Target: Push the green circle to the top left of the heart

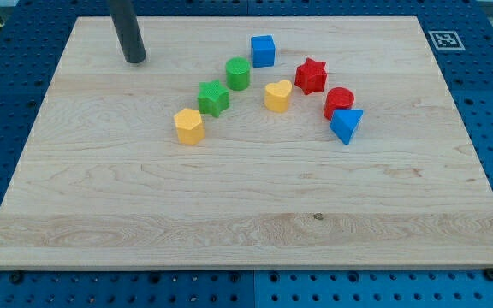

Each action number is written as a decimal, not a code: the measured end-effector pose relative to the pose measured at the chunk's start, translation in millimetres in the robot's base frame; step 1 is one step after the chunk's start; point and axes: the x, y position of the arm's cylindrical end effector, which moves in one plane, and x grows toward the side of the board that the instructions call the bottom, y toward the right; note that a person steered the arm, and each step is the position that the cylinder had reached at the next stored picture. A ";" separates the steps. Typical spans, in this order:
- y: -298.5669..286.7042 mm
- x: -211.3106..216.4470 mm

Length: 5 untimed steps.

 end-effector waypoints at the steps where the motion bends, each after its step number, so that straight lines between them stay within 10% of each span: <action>1: 2.1 -25.4; 5: 294.8 -73.5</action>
